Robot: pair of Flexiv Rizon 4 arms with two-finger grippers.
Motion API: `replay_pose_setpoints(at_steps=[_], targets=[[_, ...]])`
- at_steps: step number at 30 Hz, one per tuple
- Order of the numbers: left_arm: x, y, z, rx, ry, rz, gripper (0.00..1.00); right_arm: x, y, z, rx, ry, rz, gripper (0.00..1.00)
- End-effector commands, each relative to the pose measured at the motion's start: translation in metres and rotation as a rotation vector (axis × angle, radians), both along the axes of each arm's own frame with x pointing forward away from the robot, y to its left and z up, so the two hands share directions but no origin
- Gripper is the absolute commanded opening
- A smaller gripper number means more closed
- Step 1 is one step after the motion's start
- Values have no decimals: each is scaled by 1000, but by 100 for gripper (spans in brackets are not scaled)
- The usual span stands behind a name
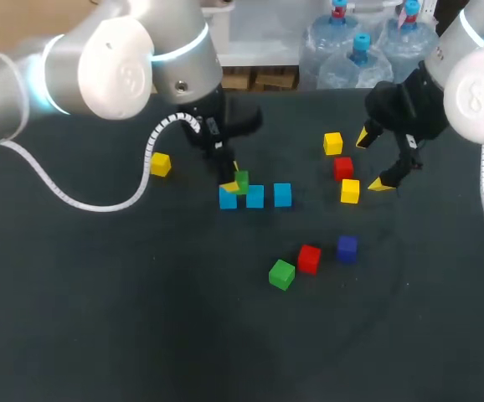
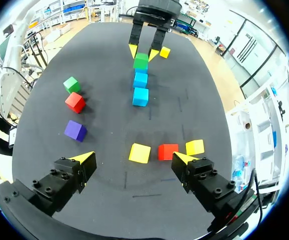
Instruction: Place the blue cubes, place green cubes on the blue cubes, place the yellow cubes on the green cubes, then place the red cubes on the yellow cubes, and place purple cube on the red cubes.
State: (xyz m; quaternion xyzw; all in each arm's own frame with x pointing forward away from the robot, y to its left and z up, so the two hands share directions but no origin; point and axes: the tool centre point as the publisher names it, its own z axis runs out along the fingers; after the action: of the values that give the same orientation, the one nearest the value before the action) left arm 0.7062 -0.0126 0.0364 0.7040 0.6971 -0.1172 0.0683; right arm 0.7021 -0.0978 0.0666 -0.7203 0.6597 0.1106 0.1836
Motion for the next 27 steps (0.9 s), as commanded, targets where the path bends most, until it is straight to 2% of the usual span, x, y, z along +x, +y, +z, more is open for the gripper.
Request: replay_pose_setpoints(at_steps=[1,27], targets=[[4,-3,-2,4,9,-6,0,0,0,0,2,0,1,100],[8,-3,-8,13,30,-9,0,0,0,0,2,0,1,100]])
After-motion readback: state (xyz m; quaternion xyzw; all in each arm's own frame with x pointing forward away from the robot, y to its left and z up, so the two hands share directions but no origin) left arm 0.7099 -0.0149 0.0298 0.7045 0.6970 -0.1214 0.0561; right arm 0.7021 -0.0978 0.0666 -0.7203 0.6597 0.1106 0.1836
